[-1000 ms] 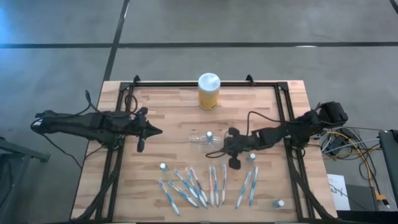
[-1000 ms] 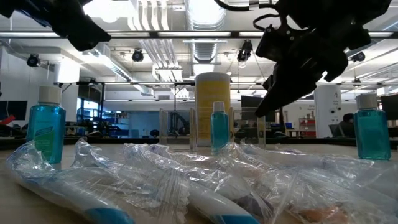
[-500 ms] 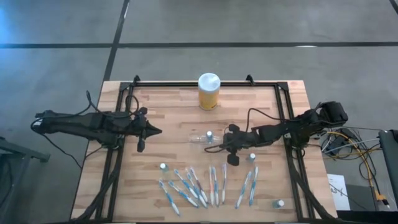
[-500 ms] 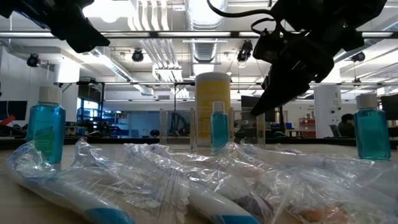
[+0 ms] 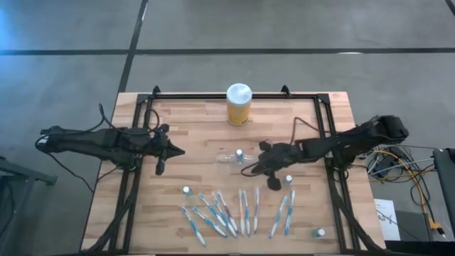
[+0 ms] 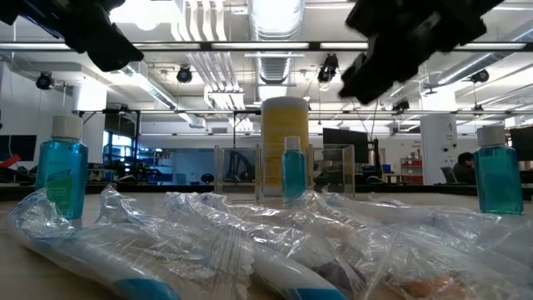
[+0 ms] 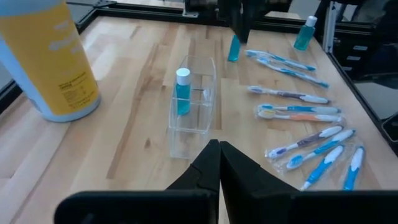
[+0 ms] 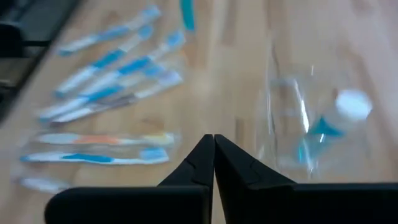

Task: Pick & Place toothbrushing station
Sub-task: Put the blue mouthwash into the transparent organizer

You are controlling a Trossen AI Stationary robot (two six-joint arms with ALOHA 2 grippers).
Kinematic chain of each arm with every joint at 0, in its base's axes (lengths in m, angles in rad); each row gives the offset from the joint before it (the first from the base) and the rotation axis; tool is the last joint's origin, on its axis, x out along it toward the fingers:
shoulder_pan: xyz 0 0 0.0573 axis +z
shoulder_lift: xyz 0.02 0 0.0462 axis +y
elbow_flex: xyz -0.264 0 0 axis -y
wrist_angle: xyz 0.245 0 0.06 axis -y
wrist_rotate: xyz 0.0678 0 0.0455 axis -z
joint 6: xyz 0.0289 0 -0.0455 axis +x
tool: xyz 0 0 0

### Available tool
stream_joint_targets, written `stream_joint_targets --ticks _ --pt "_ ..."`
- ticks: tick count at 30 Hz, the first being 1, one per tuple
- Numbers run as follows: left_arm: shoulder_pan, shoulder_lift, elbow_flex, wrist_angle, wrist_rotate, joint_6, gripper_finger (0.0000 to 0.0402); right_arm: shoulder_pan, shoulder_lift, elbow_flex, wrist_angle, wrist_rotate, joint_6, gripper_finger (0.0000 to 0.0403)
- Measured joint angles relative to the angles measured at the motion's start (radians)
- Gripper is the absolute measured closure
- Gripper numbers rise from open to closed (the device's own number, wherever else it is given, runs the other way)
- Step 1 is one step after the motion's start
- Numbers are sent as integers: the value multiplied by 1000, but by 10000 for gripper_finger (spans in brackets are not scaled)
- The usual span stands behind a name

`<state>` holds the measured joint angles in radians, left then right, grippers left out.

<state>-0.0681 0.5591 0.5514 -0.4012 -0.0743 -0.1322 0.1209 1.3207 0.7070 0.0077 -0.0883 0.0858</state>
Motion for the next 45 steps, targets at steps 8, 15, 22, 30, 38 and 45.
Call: stream_joint_targets --ticks 8,15,22,30,38,45 --pt "0 0 0 -4 12 -2 393 -79 -345 -37 10 -108 -125 394" --pt "0 0 0 -4 12 20 394 -228 -647 -185 72 -237 -74 394" --pt "1 -1 2 -6 -47 65 394 -387 -807 -330 104 -256 -5 394" --pt "-1 0 9 -61 29 -108 393 -400 -865 -530 405 -264 -23 394" --pt "-6 95 119 -268 6 -267 373 -403 -887 -612 423 -253 -33 394" --pt "-27 336 264 -362 4 -287 380 -403 -888 -648 452 -253 -33 394"
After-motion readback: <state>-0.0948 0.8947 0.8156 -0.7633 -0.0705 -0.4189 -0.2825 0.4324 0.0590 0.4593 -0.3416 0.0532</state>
